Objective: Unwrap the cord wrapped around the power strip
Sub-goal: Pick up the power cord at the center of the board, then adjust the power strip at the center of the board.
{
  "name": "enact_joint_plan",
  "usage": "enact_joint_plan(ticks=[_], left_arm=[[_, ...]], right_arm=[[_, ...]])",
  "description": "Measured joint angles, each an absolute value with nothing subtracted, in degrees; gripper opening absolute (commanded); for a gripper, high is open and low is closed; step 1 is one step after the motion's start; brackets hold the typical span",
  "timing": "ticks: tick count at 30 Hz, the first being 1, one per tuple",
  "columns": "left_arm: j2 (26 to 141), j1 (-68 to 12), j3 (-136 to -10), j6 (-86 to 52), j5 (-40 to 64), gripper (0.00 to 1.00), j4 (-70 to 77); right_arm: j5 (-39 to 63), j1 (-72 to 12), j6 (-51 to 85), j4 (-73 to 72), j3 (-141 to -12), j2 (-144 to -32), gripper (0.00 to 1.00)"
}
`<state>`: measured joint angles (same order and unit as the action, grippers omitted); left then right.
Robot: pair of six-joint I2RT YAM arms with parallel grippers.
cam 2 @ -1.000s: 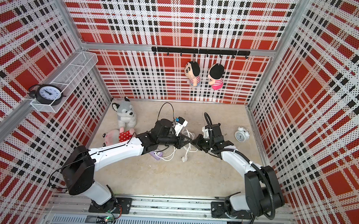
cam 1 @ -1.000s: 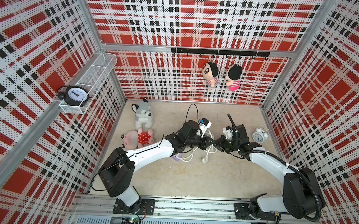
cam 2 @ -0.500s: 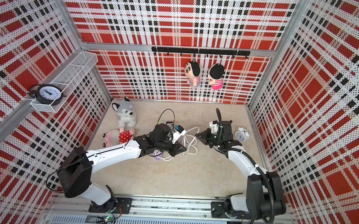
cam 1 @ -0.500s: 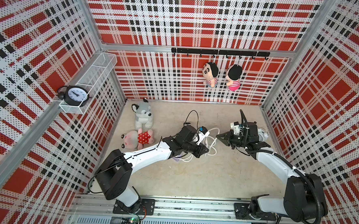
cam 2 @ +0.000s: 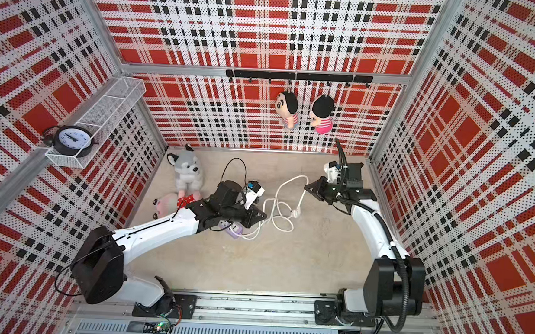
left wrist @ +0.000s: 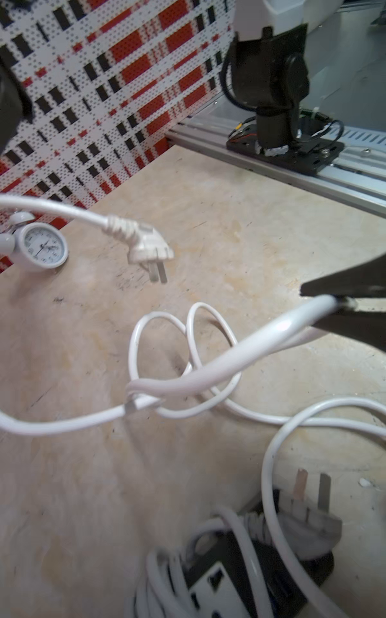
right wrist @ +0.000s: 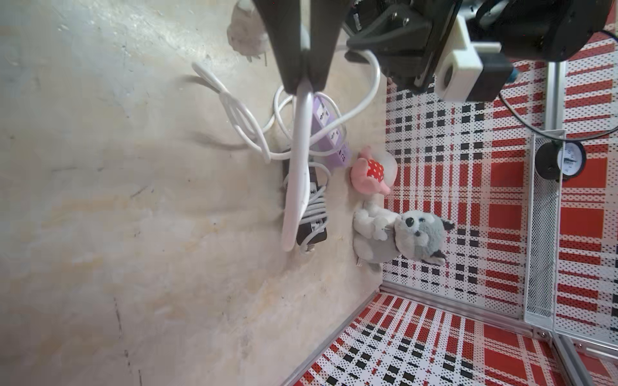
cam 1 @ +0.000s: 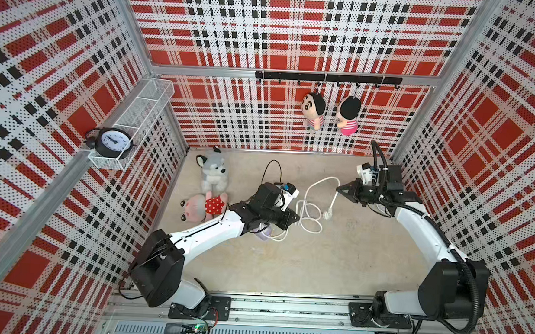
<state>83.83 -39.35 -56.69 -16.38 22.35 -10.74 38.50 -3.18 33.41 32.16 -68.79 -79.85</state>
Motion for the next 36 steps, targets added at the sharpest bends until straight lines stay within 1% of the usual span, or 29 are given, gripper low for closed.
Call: enact_joint_plan(ticks=[1, 2, 3, 4, 5, 6, 11, 12, 13, 14, 16, 18, 20, 21, 22, 24, 28, 29, 32, 36], left_arm=[[83.85, -39.07, -56.69, -16.84, 21.93, 0.45, -9.56], [83.83, -38.98, -56.69, -17.5, 21.63, 0.59, -8.34], [83.85, -39.0, -56.71, -17.89, 21.54, 0.64, -7.62], [83.83, -39.03, -56.71, -18.17, 21.34, 0.75, -6.9], [83.83, -39.03, -56.71, -18.22, 20.97, 0.89, -6.61], [83.83, -39.03, -56.71, -18.13, 20.67, 0.99, -6.61], [81.84, -38.94, -56.53, -17.06, 18.37, 0.98, -9.39], [80.66, -38.83, -56.29, -16.73, 17.63, 0.99, -10.26], [78.89, -38.46, -55.96, -16.34, 16.71, 0.95, -11.42], [76.95, -37.91, -55.57, -16.16, 15.86, 0.89, -12.62], [73.56, -35.99, -54.94, -16.01, 13.72, 0.73, -14.92], [71.29, -32.97, -54.3, -16.03, 10.44, 0.63, -16.73], [70.76, -30.11, -53.25, -16.19, 7.57, 0.57, -17.91], [71.09, -28.64, -52.42, -16.78, 6.13, 0.53, -18.52], [71.72, -27.42, -51.51, -16.82, 4.8, 0.52, -18.94], [73.97, -25.71, -49.87, -18.11, 2.28, 0.46, -19.38], [79.68, -24.18, -47.99, -20.18, -2.55, 0.38, -20.16], [80.53, -24.03, -47.83, -20.75, -3.57, 0.38, -20.29], [82.43, -23.57, -48.03, -23.0, -6.26, 0.52, -20.05], [86.08, -24.34, -50.63, -24.36, -8.78, 0.77, -19.75]], right_arm=[[36.62, -3.18, 31.48, 34.65, -71.09, -79.7, 0.0], [34.81, -3.16, 29.87, 36.69, -73.14, -79.48, 0.0], [33.43, -3.09, 28.86, 38.04, -74.63, -79.2, 0.0], [31.97, -2.87, 27.81, 39.46, -76.2, -78.78, 0.0], [30.7, -2.66, 27.05, 40.53, -77.34, -78.35, 0.0], [29.54, -2.35, 26.41, 41.47, -78.24, -77.95, 0.0], [24.23, -1.04, 23.99, 46.68, -80.82, -76.36, 0.0], [23.38, -0.67, 23.55, 47.66, -81.19, -76.09, 0.0], [22.41, -0.32, 23.24, 48.84, -81.71, -75.81, 0.0], [21.3, 0.05, 22.87, 50.06, -82.3, -75.42, 0.0], [19.38, 0.6, 22.13, 52.1, -83.29, -74.41, 0.0], [17.37, 1.21, 21.58, 54.04, -83.99, -73.1, 0.0], [15.33, 2.55, 20.88, 56.1, -84.71, -71.77, 0.0], [14.55, 3.31, 20.56, 56.84, -84.93, -71.22, 0.0], [13.78, 3.99, 20.34, 57.63, -85.1, -70.76, 0.0], [13.02, 4.6, 19.86, 58.54, -85.12, -70.19, 0.0], [12.36, 4.78, 18.94, 59.46, -83.81, -69.36, 0.0], [12.34, 4.8, 18.83, 59.61, -83.35, -69.17, 0.0], [12.12, 4.8, 18.57, 59.86, -81.69, -68.75, 0.0], [11.7, 4.8, 17.87, 60.14, -80.93, -68.75, 0.0]])
